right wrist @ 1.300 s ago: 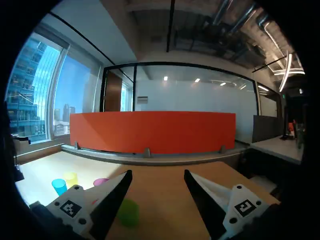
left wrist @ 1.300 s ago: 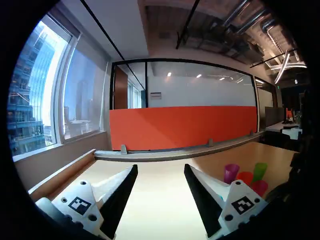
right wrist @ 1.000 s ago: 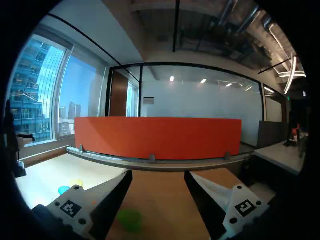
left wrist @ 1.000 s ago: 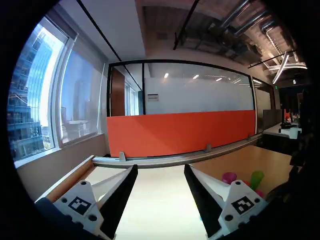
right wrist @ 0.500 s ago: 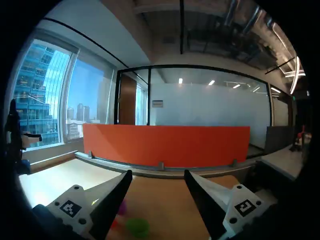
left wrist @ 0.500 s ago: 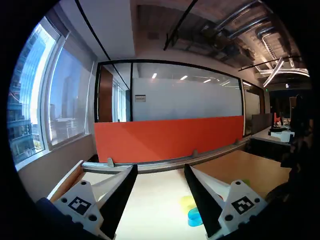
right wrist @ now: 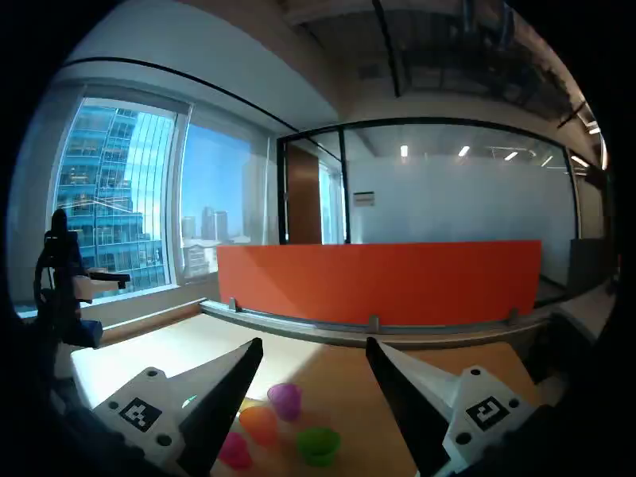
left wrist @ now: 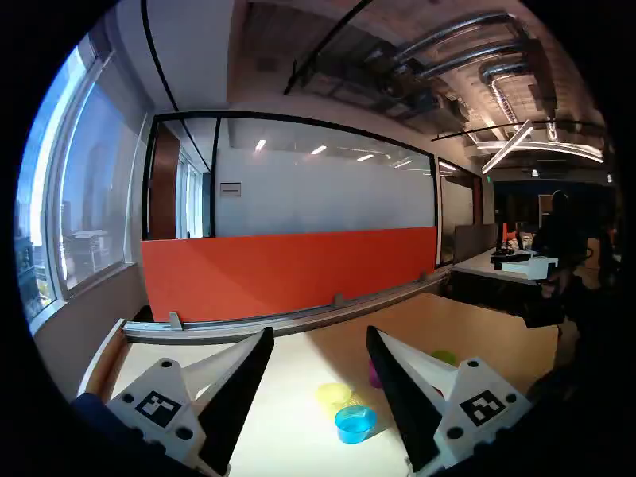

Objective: Pour water

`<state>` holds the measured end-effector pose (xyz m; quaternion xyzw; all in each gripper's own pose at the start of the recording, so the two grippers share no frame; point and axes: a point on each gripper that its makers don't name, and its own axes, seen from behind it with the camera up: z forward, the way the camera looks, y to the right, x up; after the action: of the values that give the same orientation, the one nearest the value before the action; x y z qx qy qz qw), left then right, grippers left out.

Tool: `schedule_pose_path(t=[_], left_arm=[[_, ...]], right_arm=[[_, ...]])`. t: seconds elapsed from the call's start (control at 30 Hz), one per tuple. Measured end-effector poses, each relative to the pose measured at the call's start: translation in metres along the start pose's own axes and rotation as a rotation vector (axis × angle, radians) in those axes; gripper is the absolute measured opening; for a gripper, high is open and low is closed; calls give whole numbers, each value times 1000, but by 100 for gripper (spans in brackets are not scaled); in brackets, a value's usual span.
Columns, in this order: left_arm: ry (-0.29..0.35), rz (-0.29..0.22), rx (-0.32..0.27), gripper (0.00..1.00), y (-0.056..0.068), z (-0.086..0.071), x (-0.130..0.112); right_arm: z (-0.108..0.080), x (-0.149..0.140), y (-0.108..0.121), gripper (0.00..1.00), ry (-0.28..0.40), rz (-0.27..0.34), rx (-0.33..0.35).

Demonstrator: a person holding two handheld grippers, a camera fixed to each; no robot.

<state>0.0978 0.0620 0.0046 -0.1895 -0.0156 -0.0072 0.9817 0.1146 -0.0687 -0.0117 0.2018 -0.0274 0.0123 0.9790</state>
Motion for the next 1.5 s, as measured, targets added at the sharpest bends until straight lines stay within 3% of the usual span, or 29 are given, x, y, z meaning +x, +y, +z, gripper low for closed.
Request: schedule_pose_path(t=[0.37,0.67,0.97,1.5], left_arm=[[-28,23,-55,85,6,0,-8],[-84,60,-116,85,17,-1,-25],[-115,64,-135,85,14,5,-34],[-208,115,-177,86,20,16,-82]], right_arm=[[2,-6,-11,100,-47,-25,71],[0,-20,-17,100,-137,-53,119],[-1,-33,-18,100,-192,-91,145],[-2,-90,-10,100,-314,-116,176]])
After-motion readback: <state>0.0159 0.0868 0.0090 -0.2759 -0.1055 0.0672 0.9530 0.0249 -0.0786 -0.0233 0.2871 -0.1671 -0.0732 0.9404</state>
